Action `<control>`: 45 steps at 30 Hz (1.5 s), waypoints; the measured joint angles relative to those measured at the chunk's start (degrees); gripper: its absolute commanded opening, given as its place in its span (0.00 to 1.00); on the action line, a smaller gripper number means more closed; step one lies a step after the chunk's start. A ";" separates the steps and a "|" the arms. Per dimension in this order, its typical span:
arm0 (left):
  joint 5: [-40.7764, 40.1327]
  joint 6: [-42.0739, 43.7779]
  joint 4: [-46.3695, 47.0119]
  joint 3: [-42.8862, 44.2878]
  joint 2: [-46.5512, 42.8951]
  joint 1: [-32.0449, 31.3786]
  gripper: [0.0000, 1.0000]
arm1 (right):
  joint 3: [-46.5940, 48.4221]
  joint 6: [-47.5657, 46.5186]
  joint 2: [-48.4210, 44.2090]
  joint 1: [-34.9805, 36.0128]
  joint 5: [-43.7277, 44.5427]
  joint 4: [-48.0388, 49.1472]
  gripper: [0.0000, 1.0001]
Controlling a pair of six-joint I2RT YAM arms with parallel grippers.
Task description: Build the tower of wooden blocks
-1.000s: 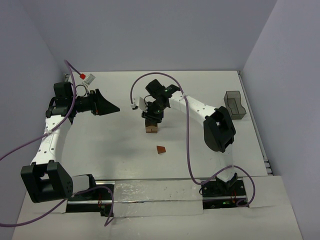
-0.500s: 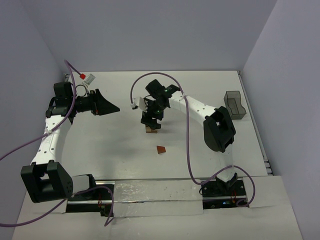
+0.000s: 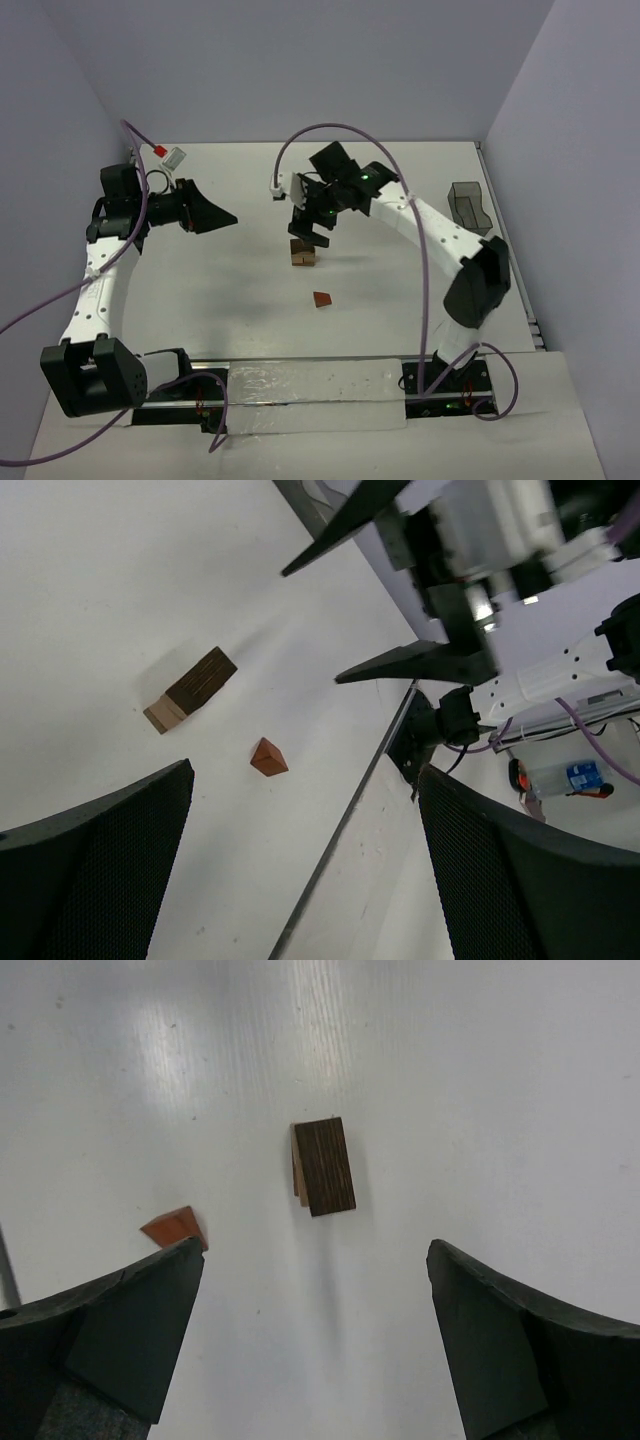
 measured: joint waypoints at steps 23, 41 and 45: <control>1.72 -3.29 13.36 -9.59 -9.16 0.20 0.99 | -23.08 -10.30 -4.03 7.08 3.74 -2.08 0.69; 2.72 -2.47 6.27 -4.42 -8.92 0.20 0.99 | -1.67 -4.99 16.09 20.45 19.90 -15.14 0.80; 2.93 -2.43 4.88 -3.58 -8.92 0.22 0.99 | 0.13 -4.32 18.96 21.28 21.46 -16.95 0.79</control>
